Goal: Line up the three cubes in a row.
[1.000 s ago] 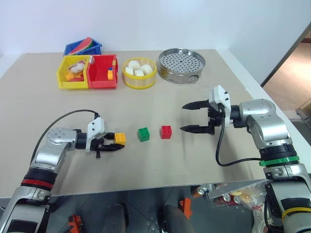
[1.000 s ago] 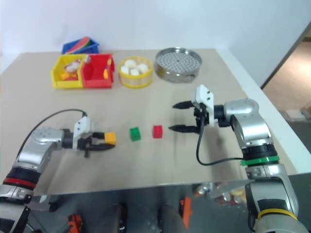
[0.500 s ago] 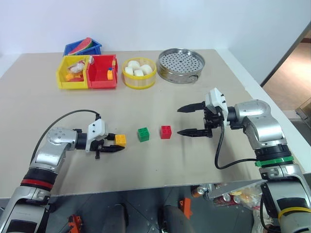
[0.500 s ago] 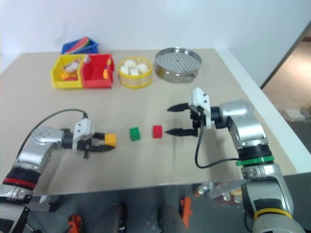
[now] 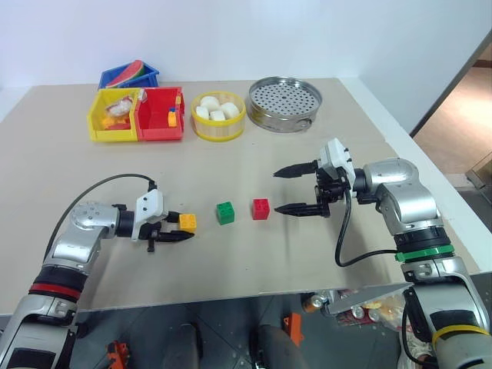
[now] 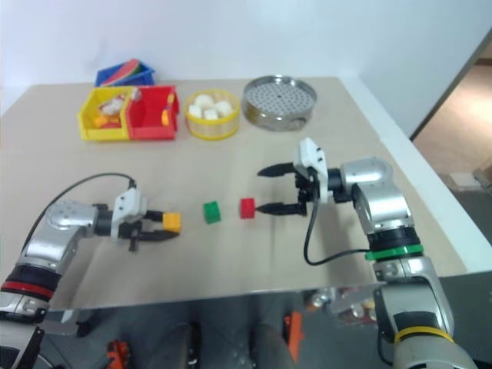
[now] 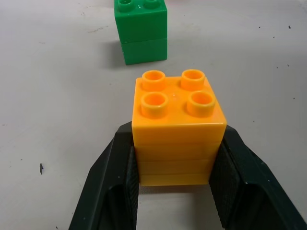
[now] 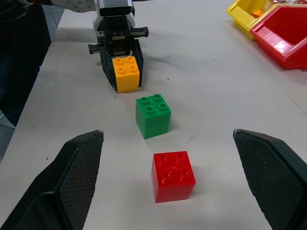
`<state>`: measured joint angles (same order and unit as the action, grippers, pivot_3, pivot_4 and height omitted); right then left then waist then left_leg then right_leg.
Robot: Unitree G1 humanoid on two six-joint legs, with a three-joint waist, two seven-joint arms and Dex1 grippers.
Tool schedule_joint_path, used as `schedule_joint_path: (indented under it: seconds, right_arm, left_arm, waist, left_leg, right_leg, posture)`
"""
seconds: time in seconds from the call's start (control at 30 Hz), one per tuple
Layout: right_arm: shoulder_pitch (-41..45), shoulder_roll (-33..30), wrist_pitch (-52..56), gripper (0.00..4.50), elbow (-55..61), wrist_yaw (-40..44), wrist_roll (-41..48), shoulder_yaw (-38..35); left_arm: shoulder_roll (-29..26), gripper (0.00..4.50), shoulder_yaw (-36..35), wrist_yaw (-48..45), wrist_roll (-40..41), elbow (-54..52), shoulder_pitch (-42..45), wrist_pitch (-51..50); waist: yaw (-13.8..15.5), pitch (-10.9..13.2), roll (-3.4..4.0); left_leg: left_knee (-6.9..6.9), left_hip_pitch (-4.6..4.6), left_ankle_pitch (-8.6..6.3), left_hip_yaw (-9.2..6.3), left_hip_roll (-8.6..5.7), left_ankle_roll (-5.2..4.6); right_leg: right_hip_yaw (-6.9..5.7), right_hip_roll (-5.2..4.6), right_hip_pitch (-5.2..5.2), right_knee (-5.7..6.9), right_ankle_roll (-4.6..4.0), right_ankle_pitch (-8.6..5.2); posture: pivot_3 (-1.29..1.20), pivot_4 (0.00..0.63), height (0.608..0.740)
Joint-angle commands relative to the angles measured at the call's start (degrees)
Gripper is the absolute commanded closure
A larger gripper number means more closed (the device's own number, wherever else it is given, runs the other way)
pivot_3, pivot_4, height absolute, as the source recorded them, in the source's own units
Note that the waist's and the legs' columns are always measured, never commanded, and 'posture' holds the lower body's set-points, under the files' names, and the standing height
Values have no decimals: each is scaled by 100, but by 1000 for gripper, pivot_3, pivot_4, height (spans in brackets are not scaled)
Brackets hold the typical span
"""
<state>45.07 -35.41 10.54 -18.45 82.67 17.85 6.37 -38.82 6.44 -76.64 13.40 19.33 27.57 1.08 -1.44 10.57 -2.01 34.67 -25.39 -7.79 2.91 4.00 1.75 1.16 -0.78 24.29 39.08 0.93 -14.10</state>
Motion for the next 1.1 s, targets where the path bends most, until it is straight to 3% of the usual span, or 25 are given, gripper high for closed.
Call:
schedule_joint_path:
  seconds: [0.03, 0.23, 0.33, 0.9, 1.1]
  right_arm:
    - [154, -16, -134, 0, -15, 50, 6, -63]
    - [155, -46, -212, 0, -89, 45, -22, -74]
    - [157, -53, -251, 0, -122, 37, -36, -80]
    - [157, -64, -451, 0, -259, 19, -180, -74]
    - [152, -75, -446, 0, -265, 26, -200, -90]
  left_arm:
    - [-144, 2823, -3, 63, -201, 134, -59, 40]
    - [-121, 700, 11, 175, -336, 239, 11, 318]
    - [-118, 38, 8, 200, -338, 247, 72, 308]
    - [-9, 38, 92, 360, -463, 358, 90, 373]
    - [18, 38, -28, 293, -137, 189, 66, -174]
  waist:
    - [0, 0, 0]
    - [0, -1, 1]
    - [1, -1, 1]
    - [6, -1, 2]
    - [13, -2, 3]
  left_leg:
    - [0, 1, 0, 0, 1, 0]
    - [0, 4, 0, 4, 2, 0]
    - [-1, 4, 0, 4, 2, 1]
    - [0, 5, 0, 4, 2, 1]
    - [12, 6, 0, 4, 2, 0]
  right_leg:
    - [0, 1, 0, 0, 0, 0]
    - [5, 2, -3, 1, -1, 1]
    - [5, 2, -3, 1, 0, -2]
    - [5, 2, -4, 1, -1, -1]
    - [5, 0, -11, 2, 2, 3]
  posture:
    - [0, 150, 740]
    - [0, 150, 740]
    - [0, 150, 740]
    - [0, 150, 740]
    - [0, 150, 740]
